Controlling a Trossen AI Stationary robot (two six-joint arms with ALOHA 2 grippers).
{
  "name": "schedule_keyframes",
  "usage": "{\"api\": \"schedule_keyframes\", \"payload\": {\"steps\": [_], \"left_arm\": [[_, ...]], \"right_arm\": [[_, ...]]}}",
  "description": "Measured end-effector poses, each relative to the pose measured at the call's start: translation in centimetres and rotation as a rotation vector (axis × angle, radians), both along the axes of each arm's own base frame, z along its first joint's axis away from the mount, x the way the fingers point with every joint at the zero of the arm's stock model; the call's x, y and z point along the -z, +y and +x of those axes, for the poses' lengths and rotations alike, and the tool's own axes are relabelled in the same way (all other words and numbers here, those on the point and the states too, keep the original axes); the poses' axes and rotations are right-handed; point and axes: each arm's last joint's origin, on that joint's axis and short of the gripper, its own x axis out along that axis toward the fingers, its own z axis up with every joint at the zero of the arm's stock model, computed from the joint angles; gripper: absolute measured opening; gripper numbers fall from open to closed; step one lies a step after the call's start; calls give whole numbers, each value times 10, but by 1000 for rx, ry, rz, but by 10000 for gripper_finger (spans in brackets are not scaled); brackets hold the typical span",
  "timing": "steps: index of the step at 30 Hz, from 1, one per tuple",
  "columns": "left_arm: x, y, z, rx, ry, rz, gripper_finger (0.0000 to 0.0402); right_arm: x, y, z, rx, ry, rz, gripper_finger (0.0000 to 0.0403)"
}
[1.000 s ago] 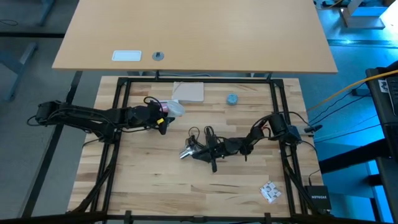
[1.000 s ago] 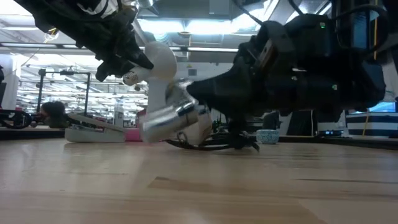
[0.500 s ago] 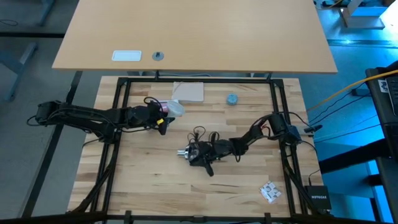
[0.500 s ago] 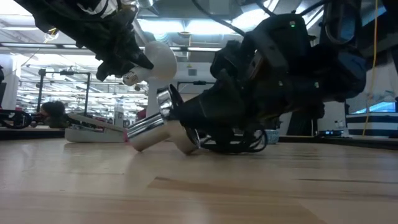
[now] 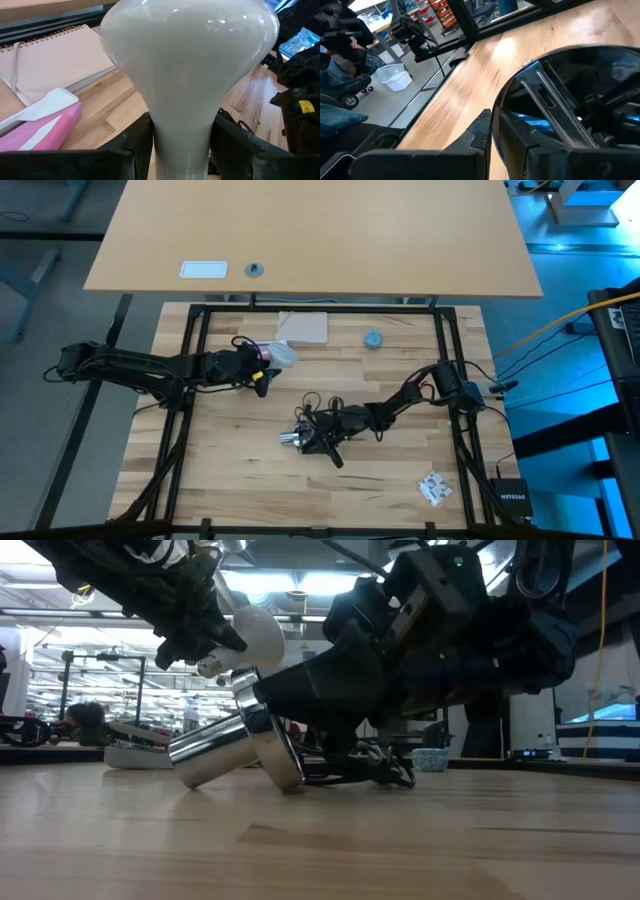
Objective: Screw lightbulb
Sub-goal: Insert the white lightbulb into the desk lamp
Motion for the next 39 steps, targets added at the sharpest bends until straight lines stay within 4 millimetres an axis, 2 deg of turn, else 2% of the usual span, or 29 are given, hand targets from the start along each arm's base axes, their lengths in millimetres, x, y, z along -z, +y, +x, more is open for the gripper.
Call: {"api": "schedule_keyframes", "payload": {"steps": [15, 18, 24, 28, 32, 39], "left_arm": [[0, 0, 0, 4, 5, 8, 155], [0, 0, 0, 4, 5, 8, 155], [0, 0, 0, 4, 4, 7, 155], [0, 0, 0, 3, 4, 7, 155], [0, 0, 0, 3, 5, 6, 155], [1, 0, -1, 3, 18, 6, 155]], "right_arm": [[6, 3, -3, -109, 54, -19, 45], [7, 4, 0, -123, 85, -22, 75], [5, 5, 10, -108, 139, -64, 161], [2, 4, 16, -105, 143, -65, 191], [-1, 4, 19, -105, 135, -56, 192], [-6, 5, 22, -104, 118, -46, 167]]}}
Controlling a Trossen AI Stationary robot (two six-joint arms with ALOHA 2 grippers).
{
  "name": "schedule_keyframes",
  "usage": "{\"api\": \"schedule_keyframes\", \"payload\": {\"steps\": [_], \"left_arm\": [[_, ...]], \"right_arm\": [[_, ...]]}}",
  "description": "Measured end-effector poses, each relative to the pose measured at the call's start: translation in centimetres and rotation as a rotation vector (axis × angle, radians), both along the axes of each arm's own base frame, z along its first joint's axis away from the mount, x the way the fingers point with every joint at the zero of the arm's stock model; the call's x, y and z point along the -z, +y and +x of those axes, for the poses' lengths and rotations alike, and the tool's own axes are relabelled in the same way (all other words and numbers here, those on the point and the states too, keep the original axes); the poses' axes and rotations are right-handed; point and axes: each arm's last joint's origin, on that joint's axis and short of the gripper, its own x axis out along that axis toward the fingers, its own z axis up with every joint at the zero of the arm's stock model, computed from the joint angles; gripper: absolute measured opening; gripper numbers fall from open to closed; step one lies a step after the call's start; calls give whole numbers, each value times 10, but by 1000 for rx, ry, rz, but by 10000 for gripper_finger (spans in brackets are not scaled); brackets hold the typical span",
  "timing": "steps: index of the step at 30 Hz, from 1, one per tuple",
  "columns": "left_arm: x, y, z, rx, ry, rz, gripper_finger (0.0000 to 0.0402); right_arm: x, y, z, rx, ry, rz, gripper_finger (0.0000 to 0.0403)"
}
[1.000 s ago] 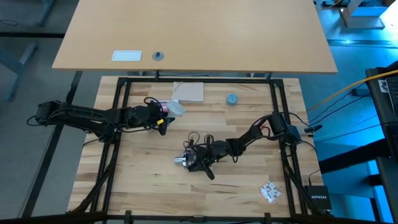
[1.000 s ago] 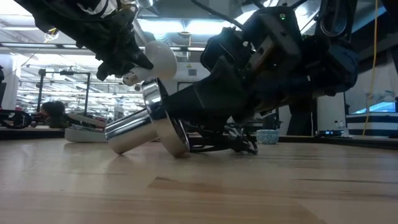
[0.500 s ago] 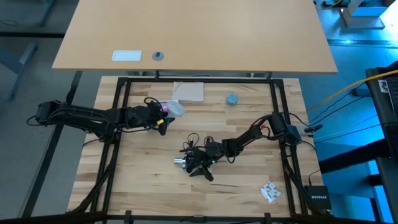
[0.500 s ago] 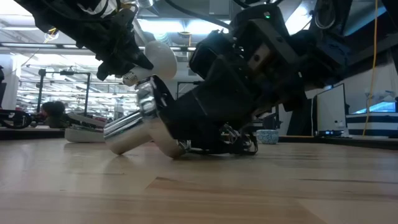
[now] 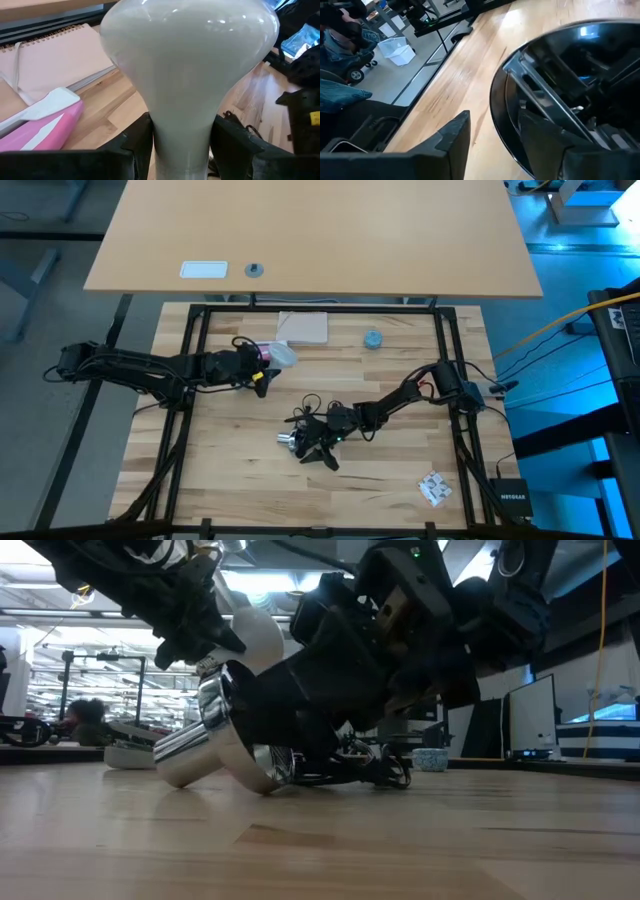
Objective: Screw lightbulb
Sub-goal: Insert the white lightbulb into the desk lamp
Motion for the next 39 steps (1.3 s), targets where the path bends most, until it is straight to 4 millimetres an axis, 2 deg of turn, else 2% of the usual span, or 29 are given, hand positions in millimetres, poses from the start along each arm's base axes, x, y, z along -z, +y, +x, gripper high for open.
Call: {"api": "schedule_keyframes", "payload": {"steps": [11, 20, 28, 33, 39], "left_arm": [[5, 0, -3, -3, 52, -8, 155], [5, 0, -3, -3, 52, -7, 155], [5, 0, -3, 3, 57, 2, 155], [5, 0, -3, 3, 58, 3, 155], [5, 0, -3, 3, 65, 3, 155]], "right_arm": [[-36, -3, -1, -97, -103, 15, 145], [-59, -11, -1, -113, -230, -76, 144], [-61, -43, 3, -128, -319, -205, 144], [-55, -64, 4, -162, -363, -363, 144], [-47, -71, 2, -193, -361, -525, 144]]}}
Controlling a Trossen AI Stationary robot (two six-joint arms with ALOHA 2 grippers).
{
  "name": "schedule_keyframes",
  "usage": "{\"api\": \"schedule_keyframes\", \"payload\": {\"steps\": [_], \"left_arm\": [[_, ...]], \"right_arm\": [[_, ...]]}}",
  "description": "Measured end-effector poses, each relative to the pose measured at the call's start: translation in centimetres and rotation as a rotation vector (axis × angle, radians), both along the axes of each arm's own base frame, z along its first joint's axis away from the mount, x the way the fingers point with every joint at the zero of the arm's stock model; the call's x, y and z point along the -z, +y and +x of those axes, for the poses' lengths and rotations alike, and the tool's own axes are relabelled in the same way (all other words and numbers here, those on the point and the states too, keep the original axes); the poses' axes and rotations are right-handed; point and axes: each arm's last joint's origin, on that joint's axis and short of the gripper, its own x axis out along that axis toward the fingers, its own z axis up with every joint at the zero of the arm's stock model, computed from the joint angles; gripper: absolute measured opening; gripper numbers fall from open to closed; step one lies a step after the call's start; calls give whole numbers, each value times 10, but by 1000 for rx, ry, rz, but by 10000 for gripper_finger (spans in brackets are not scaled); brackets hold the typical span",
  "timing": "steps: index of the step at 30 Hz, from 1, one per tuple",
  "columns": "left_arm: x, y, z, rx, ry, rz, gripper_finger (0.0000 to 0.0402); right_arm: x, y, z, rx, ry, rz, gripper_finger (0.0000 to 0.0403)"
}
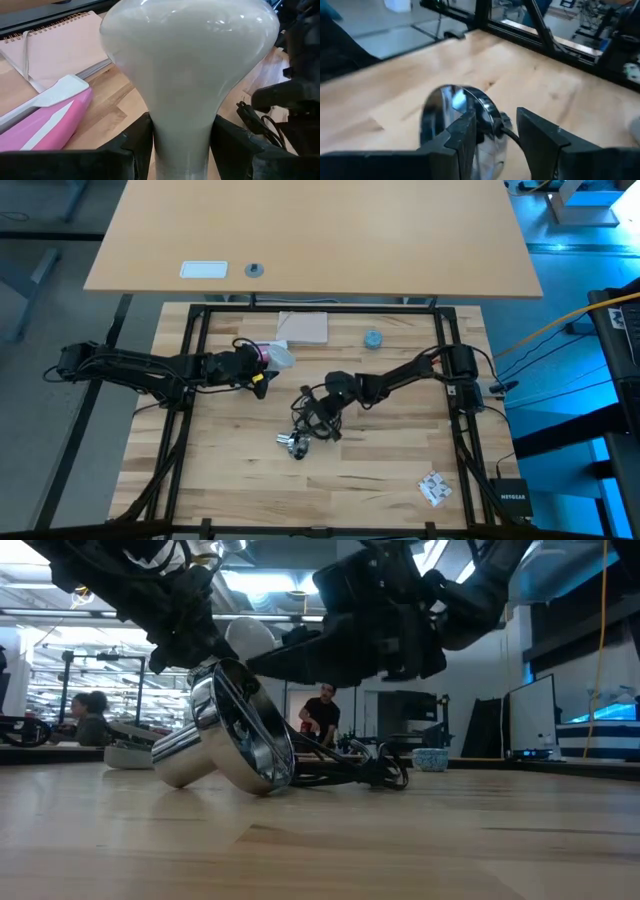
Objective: Screw lightbulb
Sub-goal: Insert the white lightbulb into the desk lamp
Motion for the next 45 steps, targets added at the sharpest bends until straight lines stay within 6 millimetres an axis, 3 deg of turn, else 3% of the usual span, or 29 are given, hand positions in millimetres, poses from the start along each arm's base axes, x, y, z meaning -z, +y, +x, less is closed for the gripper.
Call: {"api": "schedule_keyframes", "payload": {"steps": [6, 16, 31, 36, 45], "left_arm": [[0, 0, 0, 0, -1, 0, 155], [0, 0, 0, 0, -2, 0, 155], [0, 0, 0, -4, -5, -6, 155], [0, 0, 0, -4, -5, -6, 155], [0, 0, 0, -4, -5, -6, 155]], "right_arm": [[7, -2, -1, 95, 41, -104, 144], [13, -4, -3, 154, 108, -136, 144], [11, 2, -6, -73, 104, -29, 144], [12, 2, -7, -76, 128, -6, 144], [15, 2, -8, -62, 169, -4, 97]]}}
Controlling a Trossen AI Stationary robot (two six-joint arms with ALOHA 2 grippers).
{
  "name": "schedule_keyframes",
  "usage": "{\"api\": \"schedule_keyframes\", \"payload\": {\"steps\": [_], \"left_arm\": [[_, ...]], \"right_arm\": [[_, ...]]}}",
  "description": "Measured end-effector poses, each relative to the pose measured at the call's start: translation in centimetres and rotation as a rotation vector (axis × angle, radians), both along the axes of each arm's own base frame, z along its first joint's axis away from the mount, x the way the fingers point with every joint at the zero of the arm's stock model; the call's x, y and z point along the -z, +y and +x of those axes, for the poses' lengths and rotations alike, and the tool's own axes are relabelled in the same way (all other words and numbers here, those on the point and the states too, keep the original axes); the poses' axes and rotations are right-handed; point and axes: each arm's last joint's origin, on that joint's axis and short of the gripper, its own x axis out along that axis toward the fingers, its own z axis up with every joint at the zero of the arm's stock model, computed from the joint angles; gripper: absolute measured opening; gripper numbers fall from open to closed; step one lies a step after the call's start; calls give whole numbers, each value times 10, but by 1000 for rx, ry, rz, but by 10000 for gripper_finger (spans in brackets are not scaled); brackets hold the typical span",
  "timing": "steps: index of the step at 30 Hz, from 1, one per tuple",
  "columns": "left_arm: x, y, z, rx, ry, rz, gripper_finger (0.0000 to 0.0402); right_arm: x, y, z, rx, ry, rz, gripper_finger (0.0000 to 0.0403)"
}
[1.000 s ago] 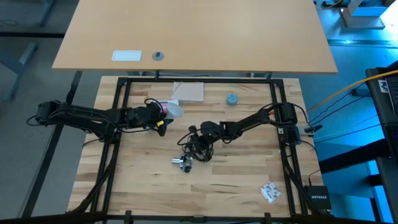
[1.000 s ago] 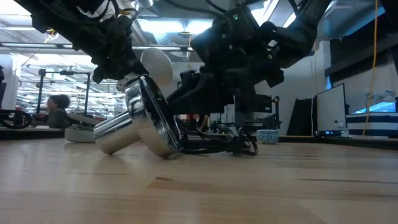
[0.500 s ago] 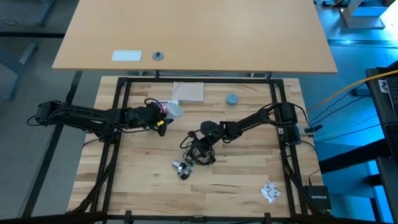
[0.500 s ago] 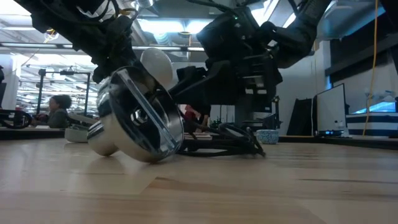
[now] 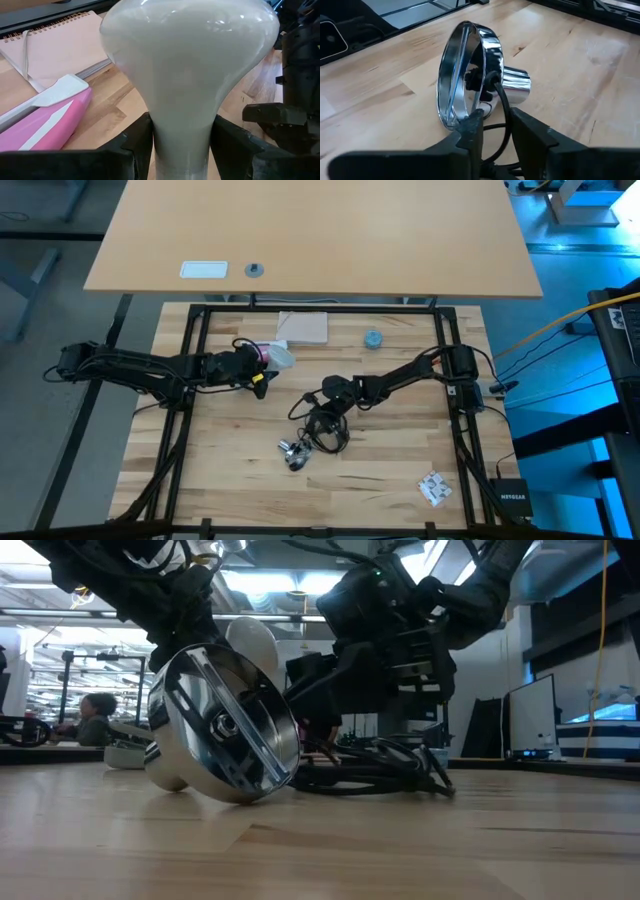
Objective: Screw lightbulb
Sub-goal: Insert the white lightbulb into the desk lamp
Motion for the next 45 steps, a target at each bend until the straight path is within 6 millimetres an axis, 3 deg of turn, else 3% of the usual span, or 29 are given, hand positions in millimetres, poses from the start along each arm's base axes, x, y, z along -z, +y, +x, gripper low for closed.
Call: {"api": "schedule_keyframes", "payload": {"steps": [13, 19, 29, 39, 45], "left_arm": [[0, 0, 0, 0, 0, 0, 155], [0, 0, 0, 0, 0, 0, 155], [0, 0, 0, 4, 3, 7, 155], [0, 0, 0, 2, 3, 10, 155], [0, 0, 0, 8, 8, 19, 155]], "right_arm": [[1, -2, 1, 99, 48, 16, 68], [1, -3, 1, 127, 44, -1, 12], [0, -17, 4, 348, -9, -189, 11], [-54, -52, -8, 523, -99, -351, 10], [-68, -44, -31, 519, 62, -521, 7]]}}
